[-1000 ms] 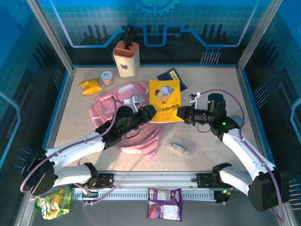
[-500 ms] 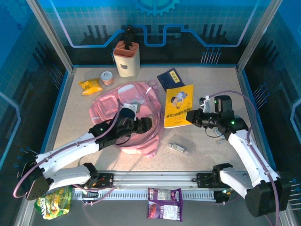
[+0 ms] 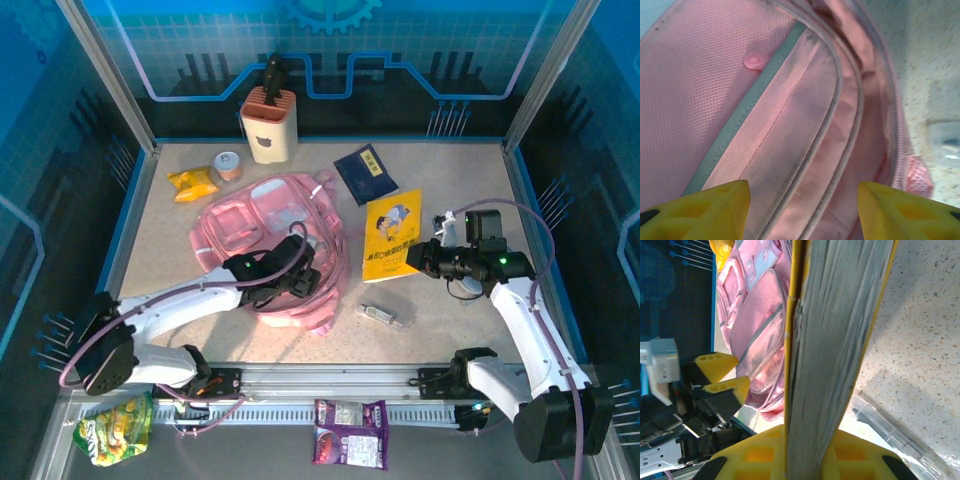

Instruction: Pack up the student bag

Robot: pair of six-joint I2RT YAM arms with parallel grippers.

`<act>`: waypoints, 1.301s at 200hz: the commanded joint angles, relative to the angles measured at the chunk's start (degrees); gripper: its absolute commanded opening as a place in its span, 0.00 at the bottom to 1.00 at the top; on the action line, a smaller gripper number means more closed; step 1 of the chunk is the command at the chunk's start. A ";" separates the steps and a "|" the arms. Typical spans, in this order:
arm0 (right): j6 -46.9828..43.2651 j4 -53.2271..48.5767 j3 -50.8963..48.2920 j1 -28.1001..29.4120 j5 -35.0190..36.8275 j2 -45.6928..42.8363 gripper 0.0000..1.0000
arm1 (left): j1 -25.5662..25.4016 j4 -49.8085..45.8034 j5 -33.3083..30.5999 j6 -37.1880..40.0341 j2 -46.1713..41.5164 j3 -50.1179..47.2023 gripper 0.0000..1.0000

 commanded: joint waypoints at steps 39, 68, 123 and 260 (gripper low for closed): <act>-1.20 2.07 1.27 -0.86 -2.36 -0.11 0.05 | -0.40 1.78 -4.69 7.11 8.47 4.61 0.61; -1.30 1.97 1.33 -0.91 -2.31 0.10 0.05 | -0.32 2.76 -4.71 7.69 11.32 5.49 0.61; -1.19 2.43 1.25 -0.86 -2.26 0.52 0.05 | -0.32 0.07 -10.62 9.81 16.23 8.35 0.49; 0.61 1.30 1.94 3.33 -4.53 0.55 0.07 | 3.68 -2.10 -13.71 21.30 -1.08 12.35 0.00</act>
